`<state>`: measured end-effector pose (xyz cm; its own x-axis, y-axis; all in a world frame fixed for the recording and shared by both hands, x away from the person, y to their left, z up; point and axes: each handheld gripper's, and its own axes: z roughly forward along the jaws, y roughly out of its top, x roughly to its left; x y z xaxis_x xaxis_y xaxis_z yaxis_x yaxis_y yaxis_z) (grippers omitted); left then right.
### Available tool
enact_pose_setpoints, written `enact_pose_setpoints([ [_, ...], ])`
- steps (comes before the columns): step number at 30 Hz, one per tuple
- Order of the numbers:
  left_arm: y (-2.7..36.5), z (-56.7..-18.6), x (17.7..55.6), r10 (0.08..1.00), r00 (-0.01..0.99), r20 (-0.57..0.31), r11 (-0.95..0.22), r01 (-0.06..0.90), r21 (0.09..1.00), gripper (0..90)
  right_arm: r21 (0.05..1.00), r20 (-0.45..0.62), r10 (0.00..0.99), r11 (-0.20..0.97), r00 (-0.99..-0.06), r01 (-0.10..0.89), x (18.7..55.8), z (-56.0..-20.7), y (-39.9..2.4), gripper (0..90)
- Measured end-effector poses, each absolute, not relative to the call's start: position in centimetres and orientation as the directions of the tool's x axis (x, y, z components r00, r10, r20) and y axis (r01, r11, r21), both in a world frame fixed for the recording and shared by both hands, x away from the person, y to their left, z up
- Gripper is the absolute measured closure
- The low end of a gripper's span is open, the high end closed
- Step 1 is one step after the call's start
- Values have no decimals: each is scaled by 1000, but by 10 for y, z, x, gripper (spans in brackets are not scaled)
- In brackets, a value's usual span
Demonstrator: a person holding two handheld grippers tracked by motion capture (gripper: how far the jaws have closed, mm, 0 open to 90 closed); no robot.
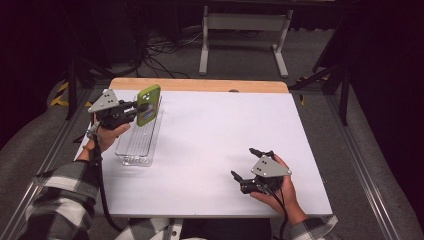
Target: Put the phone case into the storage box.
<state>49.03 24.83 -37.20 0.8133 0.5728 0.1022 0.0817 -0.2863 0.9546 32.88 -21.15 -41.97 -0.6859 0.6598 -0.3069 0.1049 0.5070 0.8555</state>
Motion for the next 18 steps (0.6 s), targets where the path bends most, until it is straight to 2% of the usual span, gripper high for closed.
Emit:
enact_pose_setpoints([
  [18, 253, -398, 536, 602, 796, 58, -312, 168, 935, 774, 814, -333, 620, 569, -710, 115, 334, -430, -200, 115],
])
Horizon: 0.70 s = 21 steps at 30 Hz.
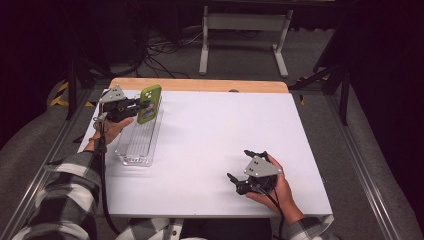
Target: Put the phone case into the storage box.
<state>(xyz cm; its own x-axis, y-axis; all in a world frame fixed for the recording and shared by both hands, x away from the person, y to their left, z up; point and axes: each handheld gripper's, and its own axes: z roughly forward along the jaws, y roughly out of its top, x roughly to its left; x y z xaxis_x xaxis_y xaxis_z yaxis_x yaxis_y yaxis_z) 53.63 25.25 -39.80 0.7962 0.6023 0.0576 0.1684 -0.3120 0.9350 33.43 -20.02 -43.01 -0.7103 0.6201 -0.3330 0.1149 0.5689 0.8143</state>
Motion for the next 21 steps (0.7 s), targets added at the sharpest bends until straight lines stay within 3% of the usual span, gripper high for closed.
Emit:
enact_pose_setpoints([
  [7, 248, -398, 551, 610, 789, 72, -345, 182, 921, 772, 796, -363, 610, 596, -704, 106, 335, -433, -197, 115],
  [14, 252, -405, 562, 624, 781, 33, -323, 219, 921, 771, 783, -381, 610, 612, -694, 107, 337, -435, -197, 114],
  [21, 257, -405, 566, 670, 738, 84, -345, 209, 915, 765, 772, -401, 597, 628, -695, 94, 336, -435, -195, 114],
])
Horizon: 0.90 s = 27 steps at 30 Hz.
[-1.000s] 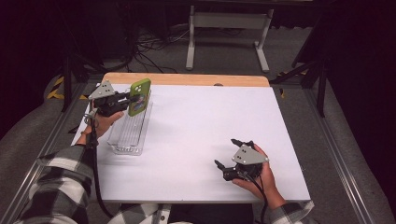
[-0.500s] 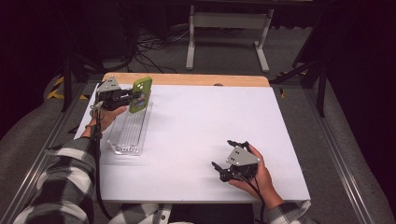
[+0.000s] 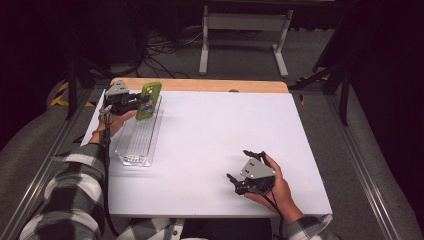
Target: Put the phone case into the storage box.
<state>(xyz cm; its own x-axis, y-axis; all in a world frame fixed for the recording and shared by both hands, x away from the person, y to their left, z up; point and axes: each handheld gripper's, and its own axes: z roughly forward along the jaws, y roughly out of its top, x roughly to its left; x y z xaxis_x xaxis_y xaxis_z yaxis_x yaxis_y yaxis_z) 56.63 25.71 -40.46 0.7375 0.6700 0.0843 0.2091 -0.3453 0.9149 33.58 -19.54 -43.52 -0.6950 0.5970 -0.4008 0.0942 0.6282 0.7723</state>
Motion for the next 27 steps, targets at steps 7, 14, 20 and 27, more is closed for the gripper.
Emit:
enact_pose_setpoints([
  [7, 264, -402, 570, 693, 712, 115, -388, 235, 891, 755, 756, -426, 579, 650, -696, 78, 333, -435, -193, 115],
  [14, 269, -400, 571, 709, 685, 166, -453, 262, 852, 714, 733, -452, 553, 677, -700, 62, 331, -436, -190, 127],
  [20, 267, -401, 571, 702, 678, 220, -520, 277, 808, 661, 721, -462, 537, 691, -706, 54, 329, -436, -188, 131],
  [27, 271, -401, 569, 712, 670, 209, -514, 295, 805, 630, 714, -467, 529, 698, -709, 50, 328, -436, -187, 133],
])
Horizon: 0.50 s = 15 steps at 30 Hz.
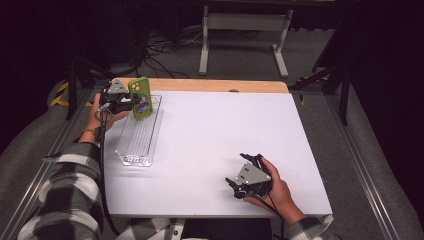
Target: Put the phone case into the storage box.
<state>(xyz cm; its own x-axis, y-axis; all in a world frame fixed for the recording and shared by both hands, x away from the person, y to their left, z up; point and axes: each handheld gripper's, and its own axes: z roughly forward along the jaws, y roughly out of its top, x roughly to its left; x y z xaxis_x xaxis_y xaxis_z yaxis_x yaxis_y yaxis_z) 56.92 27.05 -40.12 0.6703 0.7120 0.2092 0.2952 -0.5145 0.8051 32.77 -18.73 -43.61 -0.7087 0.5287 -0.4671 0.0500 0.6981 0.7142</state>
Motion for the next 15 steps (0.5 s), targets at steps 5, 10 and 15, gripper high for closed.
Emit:
enact_pose_setpoints([
  [5, 276, -397, 565, 723, 660, 204, -502, 299, 812, 629, 709, -469, 520, 704, -713, 47, 327, -436, -187, 135],
  [10, 275, -398, 562, 721, 664, 195, -498, 302, 813, 706, 706, -473, 515, 707, -715, 43, 326, -436, -187, 138],
  [15, 268, -399, 565, 722, 663, 199, -496, 296, 816, 738, 707, -462, 507, 706, -728, 43, 326, -435, -186, 150],
])
